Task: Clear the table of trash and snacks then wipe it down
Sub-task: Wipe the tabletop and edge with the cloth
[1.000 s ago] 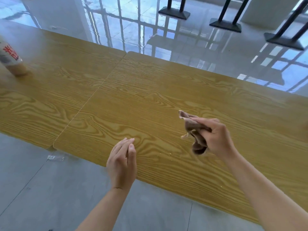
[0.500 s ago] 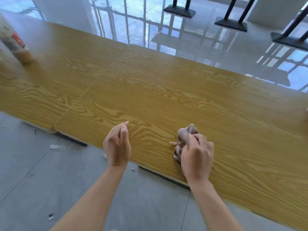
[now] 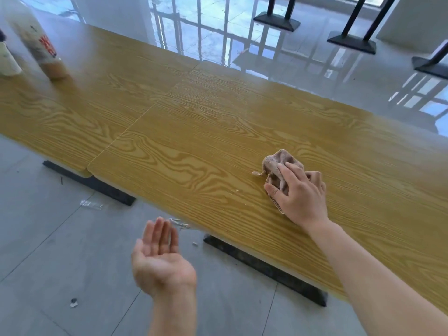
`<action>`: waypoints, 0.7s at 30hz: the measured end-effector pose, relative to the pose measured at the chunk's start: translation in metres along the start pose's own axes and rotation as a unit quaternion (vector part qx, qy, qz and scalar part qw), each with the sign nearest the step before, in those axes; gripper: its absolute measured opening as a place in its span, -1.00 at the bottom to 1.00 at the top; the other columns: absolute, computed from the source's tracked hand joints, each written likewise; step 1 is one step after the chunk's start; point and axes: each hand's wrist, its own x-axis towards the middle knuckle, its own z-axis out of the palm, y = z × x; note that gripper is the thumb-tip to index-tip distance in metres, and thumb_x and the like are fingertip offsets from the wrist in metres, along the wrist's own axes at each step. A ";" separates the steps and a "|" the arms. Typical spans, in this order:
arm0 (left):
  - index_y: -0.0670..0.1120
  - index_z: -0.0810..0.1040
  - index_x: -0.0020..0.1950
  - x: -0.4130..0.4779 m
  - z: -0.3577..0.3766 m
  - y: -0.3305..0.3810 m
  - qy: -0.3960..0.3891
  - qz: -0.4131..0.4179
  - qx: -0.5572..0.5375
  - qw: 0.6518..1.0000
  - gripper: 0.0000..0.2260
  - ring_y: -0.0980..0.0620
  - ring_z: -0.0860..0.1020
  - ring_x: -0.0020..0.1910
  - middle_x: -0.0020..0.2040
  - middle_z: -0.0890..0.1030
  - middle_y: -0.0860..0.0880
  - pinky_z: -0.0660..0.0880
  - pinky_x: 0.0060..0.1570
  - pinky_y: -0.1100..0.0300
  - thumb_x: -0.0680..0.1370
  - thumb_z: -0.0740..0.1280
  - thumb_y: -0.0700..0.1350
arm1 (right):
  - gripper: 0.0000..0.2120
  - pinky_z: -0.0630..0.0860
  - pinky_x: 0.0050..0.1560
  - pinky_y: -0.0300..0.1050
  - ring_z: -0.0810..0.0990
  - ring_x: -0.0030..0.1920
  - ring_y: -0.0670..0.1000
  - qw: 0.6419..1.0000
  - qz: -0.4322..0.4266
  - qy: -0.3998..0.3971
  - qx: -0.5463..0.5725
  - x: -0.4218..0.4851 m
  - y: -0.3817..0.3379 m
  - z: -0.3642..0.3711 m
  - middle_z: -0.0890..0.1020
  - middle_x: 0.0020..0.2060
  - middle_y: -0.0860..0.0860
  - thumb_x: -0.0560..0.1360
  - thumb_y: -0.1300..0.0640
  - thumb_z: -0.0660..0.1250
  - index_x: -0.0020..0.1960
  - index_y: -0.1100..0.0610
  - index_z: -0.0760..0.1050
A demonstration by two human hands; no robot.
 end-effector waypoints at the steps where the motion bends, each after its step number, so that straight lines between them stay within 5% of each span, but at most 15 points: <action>1: -0.19 0.60 0.08 0.000 -0.007 -0.005 0.017 -0.051 -0.010 0.999 -0.63 -0.12 0.65 0.16 0.10 0.68 -0.20 0.57 0.17 0.04 0.68 0.04 -0.07 | -0.37 0.36 0.20 0.13 0.31 0.22 0.10 1.000 -0.003 0.007 0.001 0.001 0.002 0.001 0.40 0.44 -0.15 0.49 -0.38 0.19 0.47 -0.11 0.34; 5: -0.26 0.56 0.04 -0.005 -0.018 -0.037 0.003 -0.237 0.013 0.972 -0.67 -0.22 0.62 0.08 0.05 0.64 -0.24 0.49 0.26 -0.15 0.66 0.05 -0.12 | -0.53 0.41 0.15 0.11 0.35 0.10 0.13 0.998 -0.038 0.052 0.012 0.003 -0.004 0.005 0.52 0.36 -0.09 0.55 -0.18 0.28 0.40 -0.03 0.46; 9: -0.28 0.57 -0.09 0.000 -0.014 -0.053 -0.101 -0.326 0.079 0.937 -0.69 -0.25 0.69 -0.11 -0.15 0.70 -0.26 0.63 -0.08 -0.16 0.62 0.11 -0.14 | -0.67 0.42 0.06 0.03 0.36 0.02 0.13 0.991 -0.094 0.069 0.069 -0.003 -0.020 0.006 0.61 0.26 -0.09 0.56 0.00 0.36 0.30 0.03 0.58; 14: -0.27 0.59 -0.02 0.007 -0.013 -0.056 -0.186 -0.357 0.172 0.899 -0.69 -0.27 0.69 -0.09 -0.03 0.68 -0.29 0.67 -0.15 -0.14 0.59 0.09 -0.15 | -0.71 0.49 0.02 0.09 0.42 0.00 0.15 0.978 -0.160 0.060 0.120 -0.012 -0.031 0.006 0.66 0.20 -0.09 0.51 0.12 0.43 0.23 0.06 0.64; 21: -0.33 0.62 -0.01 0.009 -0.014 -0.052 -0.193 -0.392 0.190 0.879 -0.67 -0.30 0.70 -0.07 -0.01 0.68 -0.33 0.66 -0.11 -0.18 0.58 0.12 -0.17 | -0.74 0.49 -0.08 0.02 0.45 -0.09 0.14 0.956 -0.242 0.052 0.156 -0.041 -0.042 0.002 0.69 0.12 -0.07 0.44 0.21 0.49 0.12 0.11 0.68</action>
